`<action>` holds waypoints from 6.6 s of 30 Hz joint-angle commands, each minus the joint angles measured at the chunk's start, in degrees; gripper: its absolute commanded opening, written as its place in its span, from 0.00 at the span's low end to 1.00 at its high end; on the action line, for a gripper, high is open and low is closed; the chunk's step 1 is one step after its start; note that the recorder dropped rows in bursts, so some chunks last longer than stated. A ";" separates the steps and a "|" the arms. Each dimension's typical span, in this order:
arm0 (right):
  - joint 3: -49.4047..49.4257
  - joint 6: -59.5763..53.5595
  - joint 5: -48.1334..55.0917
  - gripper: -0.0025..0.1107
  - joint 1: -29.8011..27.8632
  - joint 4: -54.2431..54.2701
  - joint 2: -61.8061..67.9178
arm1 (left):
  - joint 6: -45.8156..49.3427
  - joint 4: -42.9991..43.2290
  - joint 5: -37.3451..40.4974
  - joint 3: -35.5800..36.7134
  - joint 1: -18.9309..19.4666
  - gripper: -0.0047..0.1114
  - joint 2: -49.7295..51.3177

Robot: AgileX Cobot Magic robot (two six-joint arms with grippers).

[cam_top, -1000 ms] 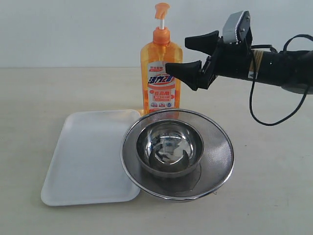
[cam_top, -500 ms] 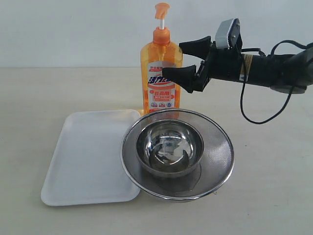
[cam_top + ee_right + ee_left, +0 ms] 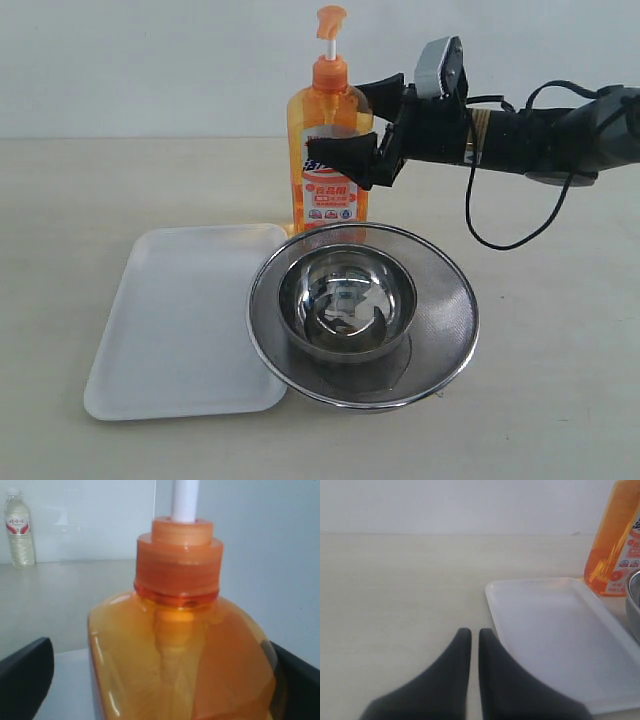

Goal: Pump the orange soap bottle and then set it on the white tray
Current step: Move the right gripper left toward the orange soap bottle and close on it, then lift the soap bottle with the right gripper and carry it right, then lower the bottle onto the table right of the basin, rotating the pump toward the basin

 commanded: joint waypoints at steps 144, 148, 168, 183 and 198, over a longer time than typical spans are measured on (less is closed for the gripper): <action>68.24 -56.32 -0.56 0.02 11.99 77.54 -39.94 | 0.30 -0.43 -0.19 0.15 0.19 0.08 -0.14; 68.24 -53.86 -0.56 0.02 11.99 77.54 -40.01 | 0.30 -0.43 -0.19 0.15 0.19 0.08 -0.14; 67.15 -67.15 -0.56 0.02 11.99 71.16 -31.55 | 0.46 -0.43 -0.19 0.15 0.19 0.08 -0.14; 67.15 -69.14 -0.56 0.02 11.99 70.92 -31.55 | 1.50 -0.43 -0.41 0.15 0.19 0.08 -0.14; 67.15 -73.12 -0.56 0.02 11.99 70.71 -31.55 | 5.06 3.83 -1.54 0.15 0.19 0.08 -0.14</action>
